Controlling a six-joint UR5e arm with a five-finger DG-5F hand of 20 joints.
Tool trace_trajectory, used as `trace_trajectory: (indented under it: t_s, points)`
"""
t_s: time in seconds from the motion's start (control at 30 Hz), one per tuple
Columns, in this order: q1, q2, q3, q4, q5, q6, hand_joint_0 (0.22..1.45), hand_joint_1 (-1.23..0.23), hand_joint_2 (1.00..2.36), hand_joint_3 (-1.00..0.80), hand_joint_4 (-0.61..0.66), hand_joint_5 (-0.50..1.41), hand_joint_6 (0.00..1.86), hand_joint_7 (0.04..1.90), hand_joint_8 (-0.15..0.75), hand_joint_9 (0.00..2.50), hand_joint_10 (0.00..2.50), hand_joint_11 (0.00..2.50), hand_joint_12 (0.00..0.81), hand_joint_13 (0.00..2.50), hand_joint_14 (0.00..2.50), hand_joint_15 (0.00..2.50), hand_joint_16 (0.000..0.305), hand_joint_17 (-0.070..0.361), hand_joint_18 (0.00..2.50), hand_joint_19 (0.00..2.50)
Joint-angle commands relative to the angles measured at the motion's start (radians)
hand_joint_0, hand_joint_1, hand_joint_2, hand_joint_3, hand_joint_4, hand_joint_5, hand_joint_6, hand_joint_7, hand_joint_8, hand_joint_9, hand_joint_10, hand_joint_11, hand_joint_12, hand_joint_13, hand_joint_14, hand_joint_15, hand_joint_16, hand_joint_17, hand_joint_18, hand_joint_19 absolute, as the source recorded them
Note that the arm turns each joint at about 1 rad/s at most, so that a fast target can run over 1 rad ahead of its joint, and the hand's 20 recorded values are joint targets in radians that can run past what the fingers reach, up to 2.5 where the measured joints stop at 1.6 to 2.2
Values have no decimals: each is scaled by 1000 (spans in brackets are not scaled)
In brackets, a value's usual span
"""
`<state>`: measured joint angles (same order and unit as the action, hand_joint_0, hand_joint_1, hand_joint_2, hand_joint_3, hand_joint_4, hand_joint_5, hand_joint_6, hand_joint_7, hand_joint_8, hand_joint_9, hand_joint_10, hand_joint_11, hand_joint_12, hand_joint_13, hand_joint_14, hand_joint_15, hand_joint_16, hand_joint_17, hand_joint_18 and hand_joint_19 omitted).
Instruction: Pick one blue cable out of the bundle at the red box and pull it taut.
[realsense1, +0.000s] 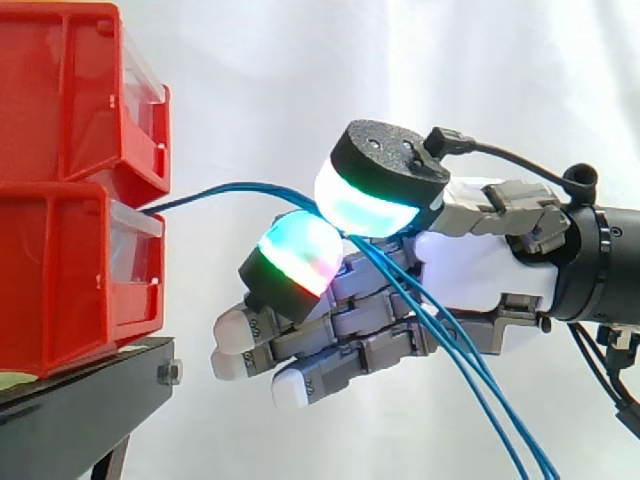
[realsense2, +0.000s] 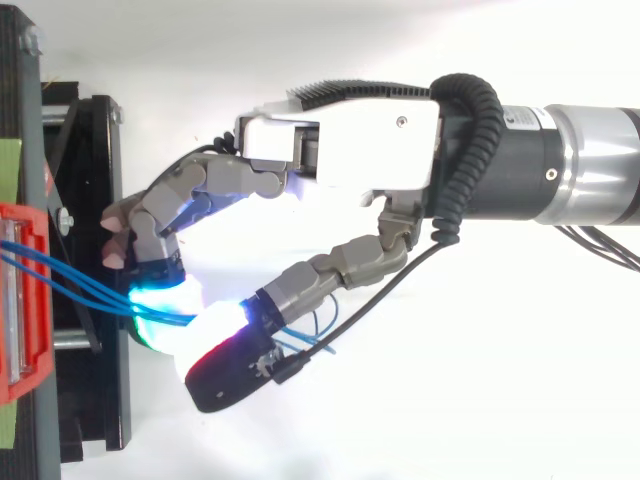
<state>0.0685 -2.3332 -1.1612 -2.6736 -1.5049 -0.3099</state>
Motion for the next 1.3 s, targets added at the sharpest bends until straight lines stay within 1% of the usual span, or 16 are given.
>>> trace_trajectory:
  t_s: [0.0, 0.17, 0.23, 0.37, 0.4, 0.5, 0.57, 0.63, 0.7, 0.8, 0.9, 1.03, 1.07, 1.1, 1.2, 1.27]
  points:
    - [-1, 0, 0, 0, 0, 0, 598, -758, 1018, -248, 249, -142, 858, 989, 324, 709, 8, 316, 367, 460, 4, 126, 60, 136, 549, 278]
    - [0, 0, 0, 0, 0, 0, 619, -827, 1019, -220, 190, -143, 864, 1009, 321, 706, 9, 326, 365, 467, 5, 129, 60, 135, 565, 271]
    - [0, 0, -2, 0, 0, 0, 645, -881, 1018, -255, 161, -148, 875, 960, 317, 698, 9, 326, 365, 470, 4, 126, 60, 135, 567, 256]
    - [0, 0, 0, 0, 0, 0, 691, -967, 1014, -336, 134, -158, 885, 948, 308, 667, 9, 330, 359, 455, 4, 114, 60, 134, 564, 230]
    - [-1, 0, 0, 0, 0, 0, 726, -1005, 1007, -406, 177, -163, 889, 964, 291, 626, 9, 322, 358, 451, 4, 108, 60, 134, 563, 215]
    - [0, 0, 0, 0, 0, 0, 749, -1023, 1000, -500, 214, -164, 888, 948, 291, 622, 8, 317, 355, 437, 4, 95, 60, 134, 560, 197]
    - [-1, 0, 0, 0, 0, 0, 717, -1022, 1000, -500, 227, -165, 884, 940, 291, 619, 9, 315, 354, 435, 3, 98, 60, 134, 555, 204]
    - [0, 0, 0, 0, 0, 0, 603, -990, 1000, -500, 239, -166, 875, 930, 294, 621, 9, 324, 355, 432, 4, 112, 60, 135, 547, 228]
    - [0, 0, 0, 0, 0, 0, 543, -947, 1000, -500, 249, -164, 867, 913, 306, 633, 8, 323, 365, 438, 5, 116, 62, 140, 557, 239]
    - [0, 0, 0, 0, 0, 0, 457, -815, 1000, -500, 274, -151, 841, 863, 345, 700, 10, 319, 396, 464, 5, 119, 69, 154, 589, 256]
    - [0, 0, -2, 0, 0, 0, 461, -702, 1000, -500, 271, -138, 819, 894, 351, 741, 8, 309, 401, 475, 4, 121, 69, 155, 597, 276]
    - [0, 0, 0, 0, 0, 0, 545, -625, 1000, -500, 235, -131, 802, 968, 331, 765, 9, 318, 374, 463, 4, 133, 62, 140, 554, 304]
    - [0, 0, 0, 0, 0, 0, 557, -630, 1001, -488, 230, -131, 801, 983, 329, 763, 9, 319, 372, 464, 5, 135, 62, 139, 551, 306]
    - [-1, 0, 0, 0, 0, -2, 582, -659, 1007, -419, 224, -131, 798, 1014, 326, 759, 9, 319, 367, 465, 5, 142, 61, 137, 550, 301]
    - [0, 0, 0, 0, 0, -3, 586, -693, 1012, -331, 202, -137, 808, 1036, 325, 750, 9, 332, 366, 473, 5, 141, 61, 136, 554, 309]
    - [0, 0, 0, 0, 0, -3, 583, -702, 1015, -267, 222, -144, 842, 1003, 326, 753, 10, 350, 366, 482, 5, 146, 61, 137, 558, 306]
